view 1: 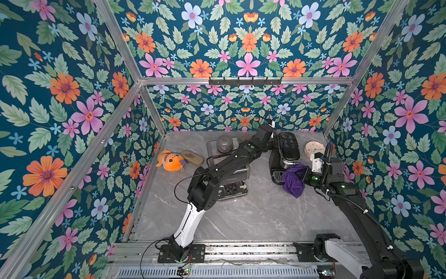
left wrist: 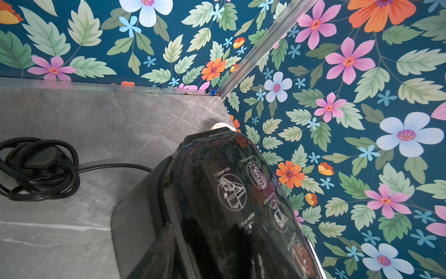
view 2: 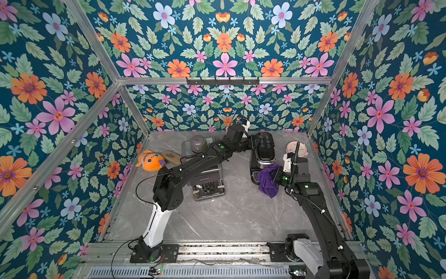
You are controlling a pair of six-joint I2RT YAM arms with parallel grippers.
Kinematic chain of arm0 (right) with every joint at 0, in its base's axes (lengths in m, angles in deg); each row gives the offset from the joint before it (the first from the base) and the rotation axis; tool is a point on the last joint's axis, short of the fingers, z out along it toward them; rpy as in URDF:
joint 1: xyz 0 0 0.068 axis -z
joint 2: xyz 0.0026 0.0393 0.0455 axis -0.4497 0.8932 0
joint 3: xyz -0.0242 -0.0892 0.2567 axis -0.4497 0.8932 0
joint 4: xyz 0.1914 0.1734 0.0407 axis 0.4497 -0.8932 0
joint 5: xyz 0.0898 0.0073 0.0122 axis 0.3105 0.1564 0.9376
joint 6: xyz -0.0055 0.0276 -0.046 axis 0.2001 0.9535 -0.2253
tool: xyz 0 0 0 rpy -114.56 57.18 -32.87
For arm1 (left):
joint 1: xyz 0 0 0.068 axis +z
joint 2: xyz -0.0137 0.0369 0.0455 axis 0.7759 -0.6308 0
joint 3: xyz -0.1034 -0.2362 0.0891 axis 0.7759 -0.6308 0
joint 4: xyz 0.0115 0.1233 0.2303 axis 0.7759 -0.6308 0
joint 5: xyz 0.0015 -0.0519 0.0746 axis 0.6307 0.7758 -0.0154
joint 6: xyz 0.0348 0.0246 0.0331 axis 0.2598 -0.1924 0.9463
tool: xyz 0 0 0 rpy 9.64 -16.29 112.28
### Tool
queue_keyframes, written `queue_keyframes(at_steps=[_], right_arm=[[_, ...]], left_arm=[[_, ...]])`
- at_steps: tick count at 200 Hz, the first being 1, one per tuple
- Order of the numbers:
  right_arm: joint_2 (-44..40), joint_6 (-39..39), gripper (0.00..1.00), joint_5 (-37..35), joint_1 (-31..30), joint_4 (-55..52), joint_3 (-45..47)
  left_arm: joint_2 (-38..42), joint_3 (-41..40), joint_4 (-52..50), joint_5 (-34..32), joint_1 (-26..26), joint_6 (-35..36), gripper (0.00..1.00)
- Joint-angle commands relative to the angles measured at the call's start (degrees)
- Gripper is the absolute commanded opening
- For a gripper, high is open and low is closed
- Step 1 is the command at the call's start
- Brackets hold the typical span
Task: Wipe the surface of a coffee machine
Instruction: Wipe the dirt from the surface of the coffee machine.
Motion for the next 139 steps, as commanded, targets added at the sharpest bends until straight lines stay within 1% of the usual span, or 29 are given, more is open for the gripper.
queue_keyframes(at_steps=[1, 16, 29, 46, 59, 100, 139], right_arm=[[-1.09, -2.9, 0.0, -5.03, -3.9, -0.68, -3.44], [-1.23, -5.83, 0.0, -11.93, -9.07, -3.79, -7.94], [-0.12, -8.11, 0.0, -16.01, -13.27, -5.79, -11.65], [3.05, -11.82, 0.0, -21.88, -18.86, -8.77, -16.52], [6.24, -14.75, 0.0, -26.77, -21.8, -10.17, -19.79], [13.45, -17.32, 0.0, -30.47, -22.21, -7.51, -23.62], [18.09, -17.78, 0.0, -31.23, -22.25, -5.82, -26.61]], left_arm=[[0.72, 0.8, -4.51, 0.7, 0.04, 1.68, 0.51], [0.7, 1.18, -4.71, 0.7, 0.04, 2.0, 0.51], [0.78, 1.29, -4.62, 1.07, 0.13, 2.0, 0.51], [0.99, 1.6, -4.93, 1.88, 0.31, 1.89, 0.51], [1.67, 1.64, -5.18, 2.11, 0.56, 1.99, 0.51], [4.97, 1.4, -5.75, 1.32, 2.53, 3.13, 0.51], [8.25, 1.38, -6.03, 0.9, 4.91, 4.42, 0.51]])
